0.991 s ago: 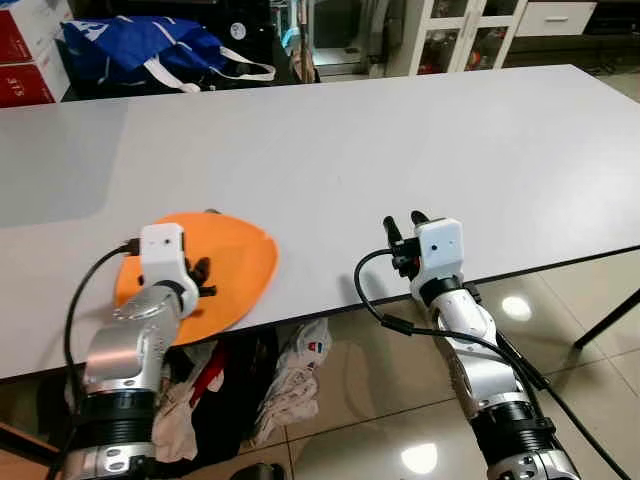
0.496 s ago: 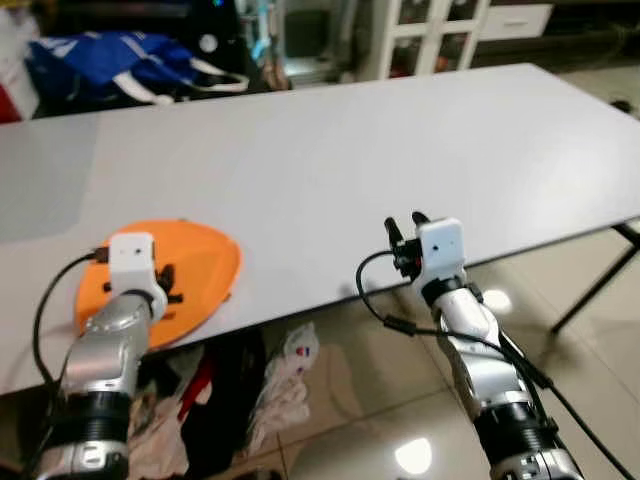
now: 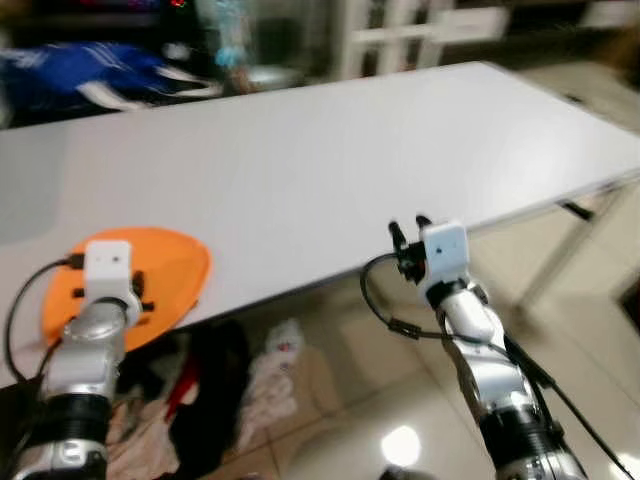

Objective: Setting the table

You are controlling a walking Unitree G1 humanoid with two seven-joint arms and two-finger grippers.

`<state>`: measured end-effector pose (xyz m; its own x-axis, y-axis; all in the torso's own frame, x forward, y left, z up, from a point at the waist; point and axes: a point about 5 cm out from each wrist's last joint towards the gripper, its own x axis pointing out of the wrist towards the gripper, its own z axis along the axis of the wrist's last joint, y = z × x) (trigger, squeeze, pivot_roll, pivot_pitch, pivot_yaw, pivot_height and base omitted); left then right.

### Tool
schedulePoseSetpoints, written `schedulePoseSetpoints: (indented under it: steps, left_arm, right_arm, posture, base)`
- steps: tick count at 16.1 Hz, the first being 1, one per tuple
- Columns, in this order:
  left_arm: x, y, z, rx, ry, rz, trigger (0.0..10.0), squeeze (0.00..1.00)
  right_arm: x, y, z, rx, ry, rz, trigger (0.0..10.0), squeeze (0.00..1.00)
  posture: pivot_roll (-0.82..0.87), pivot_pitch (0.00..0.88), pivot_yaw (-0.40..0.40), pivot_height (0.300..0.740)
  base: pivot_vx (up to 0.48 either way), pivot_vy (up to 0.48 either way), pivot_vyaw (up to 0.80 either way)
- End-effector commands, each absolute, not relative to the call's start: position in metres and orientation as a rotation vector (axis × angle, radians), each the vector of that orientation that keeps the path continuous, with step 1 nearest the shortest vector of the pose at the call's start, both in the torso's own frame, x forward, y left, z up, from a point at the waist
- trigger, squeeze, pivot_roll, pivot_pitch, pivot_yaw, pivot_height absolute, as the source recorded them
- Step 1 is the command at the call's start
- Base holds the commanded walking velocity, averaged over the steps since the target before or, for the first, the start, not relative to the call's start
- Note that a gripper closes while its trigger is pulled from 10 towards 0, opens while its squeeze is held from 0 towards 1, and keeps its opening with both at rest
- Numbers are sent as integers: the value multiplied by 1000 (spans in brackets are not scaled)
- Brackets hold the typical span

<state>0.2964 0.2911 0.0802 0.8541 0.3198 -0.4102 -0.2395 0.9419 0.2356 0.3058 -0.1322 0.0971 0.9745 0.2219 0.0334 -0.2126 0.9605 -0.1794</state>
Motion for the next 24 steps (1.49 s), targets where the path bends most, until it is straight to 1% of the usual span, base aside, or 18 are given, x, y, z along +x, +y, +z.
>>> schedulePoseSetpoints:
  steps: [1,2,3,4,5,6,8,10,11,13,14,16,17,18,19,20,22,24]
  left_arm:
    - [291,297,69,188,511,320,10000,0]
    - [291,299,69,184,508,331,10000,0]
    - [300,295,77,124,449,332,10000,0]
    - [302,293,79,108,434,332,10000,0]
    - [312,283,90,96,356,308,10000,0]
    - [318,275,99,113,292,287,10000,0]
    - [328,263,104,172,250,270,10000,0]
    - [332,258,104,167,241,254,10000,0]
    - [333,257,105,132,229,254,10000,0]
    - [335,258,109,99,203,265,10000,0]
    - [337,257,119,46,140,260,10000,0]
    - [336,247,135,40,37,212,10000,0]
    - [335,243,140,23,4,206,10000,0]
    - [331,240,160,25,-111,208,10000,0]
    - [329,239,164,49,-135,204,10000,0]
    - [318,240,172,96,-187,170,10000,0]
    - [291,252,171,169,-178,159,10000,0]
    - [252,283,172,214,-130,249,10000,0]
  right_arm:
    - [311,-131,106,-172,-76,224,10000,0]
    - [310,-131,106,-171,-76,225,10000,0]
    - [310,-130,105,-170,-77,226,10000,0]
    - [310,-130,105,-169,-77,227,10000,0]
    - [309,-130,106,-167,-79,227,10000,0]
    - [309,-130,106,-164,-80,226,10000,0]
    - [308,-130,106,-169,-81,229,10000,0]
    - [306,-132,105,-172,-79,228,10000,0]
    - [305,-134,105,-176,-78,226,10000,0]
    - [304,-135,105,-177,-78,222,10000,0]
    - [301,-134,109,-182,-107,225,10000,0]
    - [299,-133,109,-178,-125,225,10000,0]
    - [299,-133,110,-169,-138,222,10000,0]
    - [301,-134,123,-147,-223,195,10000,0]
    - [302,-134,125,-157,-231,192,10000,0]
    - [304,-136,128,-147,-235,175,10000,0]
    - [304,-139,128,-150,-232,177,10000,0]
    - [303,-143,118,-146,-186,176,10000,0]
  posture:
    - [-93,0,11,740]
    - [-93,0,9,740]
    - [-94,0,9,740]
    - [-94,0,9,740]
    - [-96,0,11,740]
    - [-101,0,11,740]
    - [-116,0,15,740]
    - [-123,0,16,740]
    - [-127,0,18,740]
    - [-132,0,20,740]
    - [-134,0,22,740]
    - [-130,0,28,740]
    - [-124,0,27,740]
    - [-119,0,28,740]
    - [-119,0,28,740]
    - [-119,0,28,740]
    - [-87,0,27,740]
    - [-39,0,14,740]
  base:
    - [0,0,0]
    - [0,0,0]
    - [0,0,0]
    - [0,0,0]
    - [0,0,0]
    - [0,0,0]
    - [0,0,0]
    - [0,0,0]
    - [0,0,0]
    - [367,0,0]
    - [480,0,0]
    - [471,0,0]
    - [0,0,0]
    - [0,0,0]
    - [0,0,0]
    - [0,0,0]
    - [0,0,0]
    - [0,0,0]
